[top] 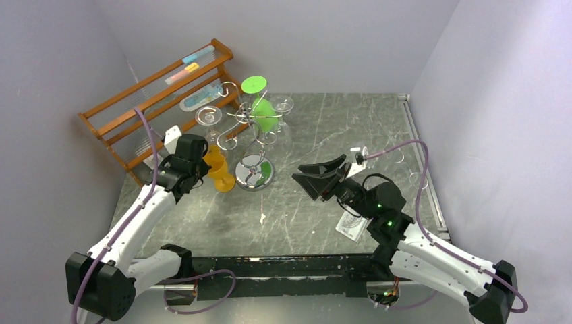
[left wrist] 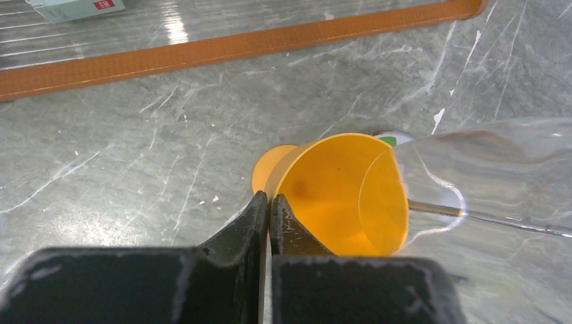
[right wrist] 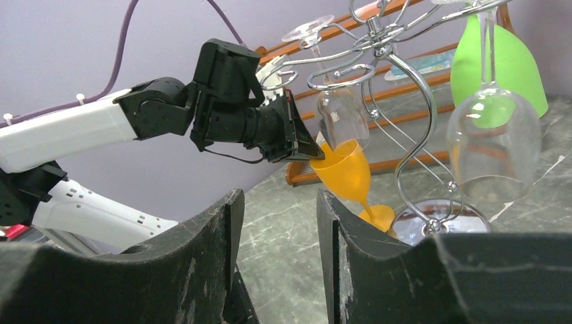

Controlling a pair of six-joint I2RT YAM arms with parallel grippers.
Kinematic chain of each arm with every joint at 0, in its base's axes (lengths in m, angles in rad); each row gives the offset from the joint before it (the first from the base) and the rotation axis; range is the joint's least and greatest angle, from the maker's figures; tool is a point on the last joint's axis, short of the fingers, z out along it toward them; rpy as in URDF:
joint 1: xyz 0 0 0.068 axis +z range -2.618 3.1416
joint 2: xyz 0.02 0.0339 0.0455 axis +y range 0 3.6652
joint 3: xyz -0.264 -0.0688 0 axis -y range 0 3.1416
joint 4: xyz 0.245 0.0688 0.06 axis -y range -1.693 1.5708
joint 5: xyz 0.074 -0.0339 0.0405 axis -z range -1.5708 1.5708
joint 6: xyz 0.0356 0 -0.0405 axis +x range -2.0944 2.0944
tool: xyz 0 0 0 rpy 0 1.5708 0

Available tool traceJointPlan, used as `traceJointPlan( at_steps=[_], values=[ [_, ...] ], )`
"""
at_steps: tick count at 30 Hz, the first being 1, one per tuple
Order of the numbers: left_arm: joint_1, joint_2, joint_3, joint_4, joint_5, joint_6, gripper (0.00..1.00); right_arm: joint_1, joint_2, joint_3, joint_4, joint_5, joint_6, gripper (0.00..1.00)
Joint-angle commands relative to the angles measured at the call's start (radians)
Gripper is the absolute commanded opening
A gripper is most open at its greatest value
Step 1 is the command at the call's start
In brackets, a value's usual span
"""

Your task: Place the wine glass upside down on the wine glass rack

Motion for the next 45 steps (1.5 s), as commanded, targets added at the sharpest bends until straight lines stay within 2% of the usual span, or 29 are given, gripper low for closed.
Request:
traceJointPlan(
  at_steps=[1,7,25,45],
  values=[
    [0.008,-0.016,0.000,-0.042,0.051,-0.004,0.05,0.003,0.015,0.034,0.003,0.004,0.006,0.47],
    [0.013,-0.004,-0.010,-0.069,0.098,-0.014,0.05,0.003,0.043,0.109,-0.041,-0.017,0.001,0.47],
    [0.019,-0.018,-0.013,-0.187,0.269,-0.029,0.05,0.003,0.004,0.087,0.033,-0.010,0.007,0.47],
    [0.019,-0.059,-0.032,-0.297,0.356,-0.039,0.05,0.003,-0.022,0.061,0.070,0.002,0.019,0.47]
  ],
)
